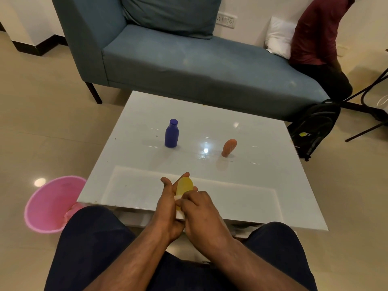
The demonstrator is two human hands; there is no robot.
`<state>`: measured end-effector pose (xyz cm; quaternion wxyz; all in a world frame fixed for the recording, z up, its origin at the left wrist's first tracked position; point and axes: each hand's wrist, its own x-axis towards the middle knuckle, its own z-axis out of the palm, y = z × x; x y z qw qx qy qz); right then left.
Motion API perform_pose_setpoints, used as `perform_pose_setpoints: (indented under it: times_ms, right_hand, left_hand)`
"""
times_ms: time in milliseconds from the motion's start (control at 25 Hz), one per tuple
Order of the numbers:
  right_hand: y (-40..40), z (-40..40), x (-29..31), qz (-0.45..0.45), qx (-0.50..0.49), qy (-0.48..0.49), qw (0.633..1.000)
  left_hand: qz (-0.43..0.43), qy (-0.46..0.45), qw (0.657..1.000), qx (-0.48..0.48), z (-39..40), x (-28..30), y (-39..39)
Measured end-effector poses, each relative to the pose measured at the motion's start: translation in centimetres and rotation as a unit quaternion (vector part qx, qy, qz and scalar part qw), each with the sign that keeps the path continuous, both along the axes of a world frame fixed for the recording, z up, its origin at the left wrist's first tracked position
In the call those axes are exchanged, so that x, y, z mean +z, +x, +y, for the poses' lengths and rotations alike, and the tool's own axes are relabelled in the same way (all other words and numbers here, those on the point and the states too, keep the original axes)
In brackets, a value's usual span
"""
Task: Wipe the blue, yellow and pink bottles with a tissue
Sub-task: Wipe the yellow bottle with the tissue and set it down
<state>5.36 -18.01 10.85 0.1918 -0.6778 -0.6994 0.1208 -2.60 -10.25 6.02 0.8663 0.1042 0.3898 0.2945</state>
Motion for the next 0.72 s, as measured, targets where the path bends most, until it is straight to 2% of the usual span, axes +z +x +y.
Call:
perform_pose_setpoints:
  times_ms: [80, 240, 320, 440, 520, 640, 720]
  right_hand:
    - [1.4, 1.4, 0.1, -0.007, 0.013, -0.013, 1.0]
    - [2.7, 5.1, -0.2, -0.021, -0.099, -0.013, 0.995]
    - [1.2, 3.9, -0.2, -0.045, -0.046, -0.018, 0.998]
    - [1.0, 1.9, 0.3, -0.005, 0.022, -0.032, 0.999]
    - [2.4, 3.6, 0.3, -0.019, -0.024, -0.014, 0.999]
    - [3.4, 5.8, 0.4, 0.019, -0.122, -0.028, 0.992]
    - [1.9, 4.7, 0.3, 0.015, -0.087, -0.017, 0.996]
  left_hand:
    - [0.016, 0.014, 1.0, -0.02, -0.1, 0.0, 0.1]
    - [0.067, 0.016, 0.997, -0.029, -0.5, 0.5, 0.5]
    - [0.061, 0.017, 0.998, -0.032, -0.5, 0.5, 0.4]
    - [0.04, 0.022, 0.998, -0.04, -0.3, 0.3, 0.0]
    - [0.057, 0.011, 0.998, -0.034, -0.3, 0.2, 0.3]
    - [0.09, 0.033, 0.995, -0.038, -0.3, -0.2, 0.7]
    - [0.07, 0.024, 0.997, -0.032, -0.3, -0.3, 0.5]
